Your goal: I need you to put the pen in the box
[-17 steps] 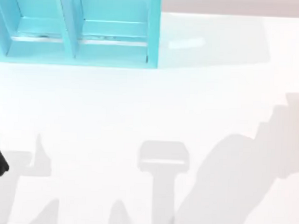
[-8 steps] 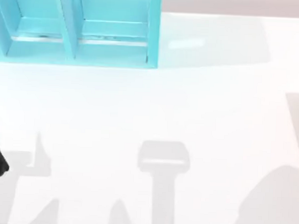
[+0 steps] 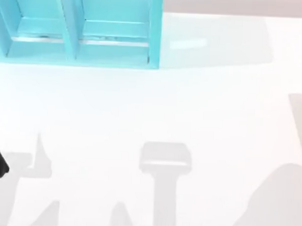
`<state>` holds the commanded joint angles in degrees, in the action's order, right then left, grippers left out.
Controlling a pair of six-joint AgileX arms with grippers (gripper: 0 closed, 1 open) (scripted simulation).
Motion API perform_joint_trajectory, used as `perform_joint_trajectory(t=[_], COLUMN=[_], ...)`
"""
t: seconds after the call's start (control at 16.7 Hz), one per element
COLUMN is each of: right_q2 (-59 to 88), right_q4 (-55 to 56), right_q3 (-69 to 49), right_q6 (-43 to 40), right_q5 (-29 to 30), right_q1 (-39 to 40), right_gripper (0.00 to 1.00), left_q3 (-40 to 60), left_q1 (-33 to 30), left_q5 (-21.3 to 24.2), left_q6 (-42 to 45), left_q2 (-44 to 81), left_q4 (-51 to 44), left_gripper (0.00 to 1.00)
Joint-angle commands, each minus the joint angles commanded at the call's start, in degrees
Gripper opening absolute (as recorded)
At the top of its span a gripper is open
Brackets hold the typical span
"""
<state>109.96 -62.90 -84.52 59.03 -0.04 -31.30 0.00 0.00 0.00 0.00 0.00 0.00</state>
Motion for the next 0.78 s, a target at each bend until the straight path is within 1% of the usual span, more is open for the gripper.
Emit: perform_joint_trajectory(t=[0.12,0.36,0.78], right_q2=[-0.2,-0.2,-0.2], right_q4=[2.65,3.09,3.09], right_q3=[2.65,3.1,3.1], right_q6=[0.84,0.97,0.97], right_q5=[0.21,0.29,0.29], right_q1=[0.39,0.33,0.33], right_gripper=[0.0,0.0,0.53], left_q3=[0.0,0.0,0.0], left_q1=[0.0,0.0,0.0], left_q5=[0.0,0.0,0.0], left_q6=[0.0,0.0,0.0], left_q2=[0.0,0.0,0.0], left_q4=[0.0,0.0,0.0], left_gripper=[1.0,1.0,1.0])
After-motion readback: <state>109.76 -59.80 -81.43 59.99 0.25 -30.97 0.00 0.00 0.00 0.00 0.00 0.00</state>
